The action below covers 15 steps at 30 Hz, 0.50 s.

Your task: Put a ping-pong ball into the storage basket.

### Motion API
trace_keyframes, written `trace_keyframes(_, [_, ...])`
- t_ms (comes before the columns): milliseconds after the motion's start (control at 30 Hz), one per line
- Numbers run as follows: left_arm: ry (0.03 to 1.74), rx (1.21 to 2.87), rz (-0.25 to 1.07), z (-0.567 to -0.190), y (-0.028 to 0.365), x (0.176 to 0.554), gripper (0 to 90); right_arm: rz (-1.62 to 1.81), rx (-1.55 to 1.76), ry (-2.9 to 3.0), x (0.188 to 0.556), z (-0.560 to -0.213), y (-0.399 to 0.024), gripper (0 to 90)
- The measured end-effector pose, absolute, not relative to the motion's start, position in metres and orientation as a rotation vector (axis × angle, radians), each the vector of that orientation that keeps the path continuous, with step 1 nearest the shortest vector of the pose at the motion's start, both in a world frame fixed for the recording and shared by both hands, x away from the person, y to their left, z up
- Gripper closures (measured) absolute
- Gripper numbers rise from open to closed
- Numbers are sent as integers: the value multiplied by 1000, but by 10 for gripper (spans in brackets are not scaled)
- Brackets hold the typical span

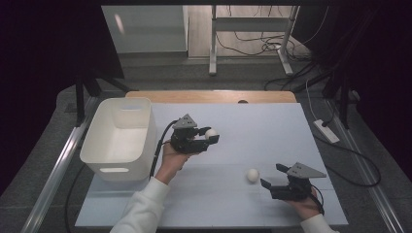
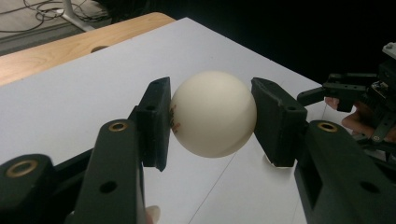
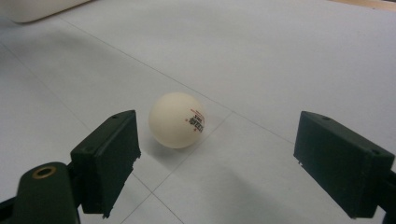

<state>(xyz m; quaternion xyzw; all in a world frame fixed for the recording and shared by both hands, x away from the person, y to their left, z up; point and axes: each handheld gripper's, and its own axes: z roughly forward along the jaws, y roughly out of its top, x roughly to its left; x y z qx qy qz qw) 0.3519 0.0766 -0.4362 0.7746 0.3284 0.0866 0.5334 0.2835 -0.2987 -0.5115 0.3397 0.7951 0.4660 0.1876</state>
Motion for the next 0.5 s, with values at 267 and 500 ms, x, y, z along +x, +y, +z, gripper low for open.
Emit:
trace_keyframes(267, [787, 1836, 216, -434, 83, 350, 509, 1311, 956, 2238, 284, -512, -299, 140])
trace_keyframes(500, [790, 1829, 229, -433, 87, 348, 509, 1311, 957, 2238, 284, -512, -299, 140])
